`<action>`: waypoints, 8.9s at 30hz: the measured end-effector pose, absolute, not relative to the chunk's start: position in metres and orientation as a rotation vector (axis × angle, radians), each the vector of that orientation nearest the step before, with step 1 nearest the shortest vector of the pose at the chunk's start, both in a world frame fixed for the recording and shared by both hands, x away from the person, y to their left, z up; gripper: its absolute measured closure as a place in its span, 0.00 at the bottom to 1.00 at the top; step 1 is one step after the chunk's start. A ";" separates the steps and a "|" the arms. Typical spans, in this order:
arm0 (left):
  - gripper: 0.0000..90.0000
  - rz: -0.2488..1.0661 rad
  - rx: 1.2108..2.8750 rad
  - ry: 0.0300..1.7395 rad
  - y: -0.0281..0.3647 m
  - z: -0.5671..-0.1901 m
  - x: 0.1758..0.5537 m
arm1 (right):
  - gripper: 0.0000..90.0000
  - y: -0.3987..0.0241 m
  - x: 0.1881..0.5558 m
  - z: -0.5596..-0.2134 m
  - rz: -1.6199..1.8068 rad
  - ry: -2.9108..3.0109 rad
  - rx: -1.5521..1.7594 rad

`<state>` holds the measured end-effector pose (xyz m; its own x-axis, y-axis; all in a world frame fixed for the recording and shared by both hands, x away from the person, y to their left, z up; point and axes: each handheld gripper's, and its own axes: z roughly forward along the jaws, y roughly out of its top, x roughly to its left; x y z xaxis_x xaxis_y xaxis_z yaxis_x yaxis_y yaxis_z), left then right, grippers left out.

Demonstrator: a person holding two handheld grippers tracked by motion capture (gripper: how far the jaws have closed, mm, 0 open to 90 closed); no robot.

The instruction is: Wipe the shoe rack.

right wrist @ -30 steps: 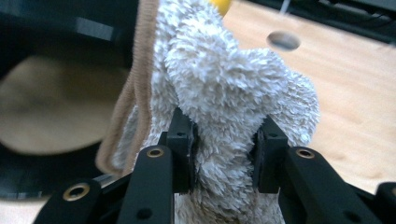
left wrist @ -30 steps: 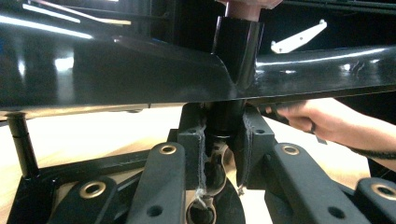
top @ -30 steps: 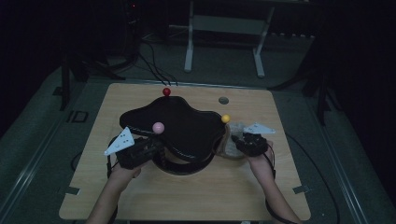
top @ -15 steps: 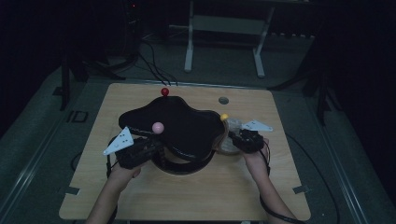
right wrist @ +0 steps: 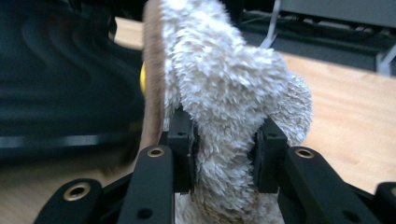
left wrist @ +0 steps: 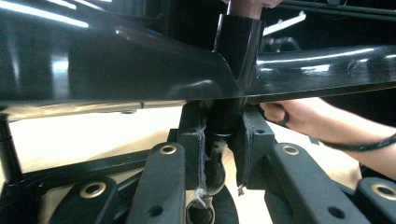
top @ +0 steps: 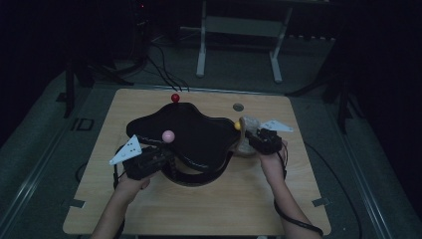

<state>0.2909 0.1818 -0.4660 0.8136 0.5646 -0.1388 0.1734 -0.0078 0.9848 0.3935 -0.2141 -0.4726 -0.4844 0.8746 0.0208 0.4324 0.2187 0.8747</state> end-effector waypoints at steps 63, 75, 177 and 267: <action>0.83 0.334 1.587 0.609 0.182 -0.465 0.291 | 0.74 -0.182 0.288 -0.432 1.467 2.129 0.880; 0.83 0.339 1.588 0.614 0.181 -0.465 0.291 | 0.74 -0.182 0.270 -0.432 1.496 2.125 0.847; 0.83 0.447 1.617 0.615 0.170 -0.473 0.285 | 0.75 -0.149 0.346 -0.547 1.129 2.407 0.641; 0.83 0.420 1.631 0.608 0.168 -0.472 0.286 | 0.54 -0.062 0.285 -0.539 1.056 2.476 0.247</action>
<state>0.2862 0.1681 -0.4719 0.7924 0.6058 -0.0714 0.1481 -0.0775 0.9859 0.2854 -0.0617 -0.5388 -0.8897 0.3250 -0.3207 -0.0066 0.6932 0.7207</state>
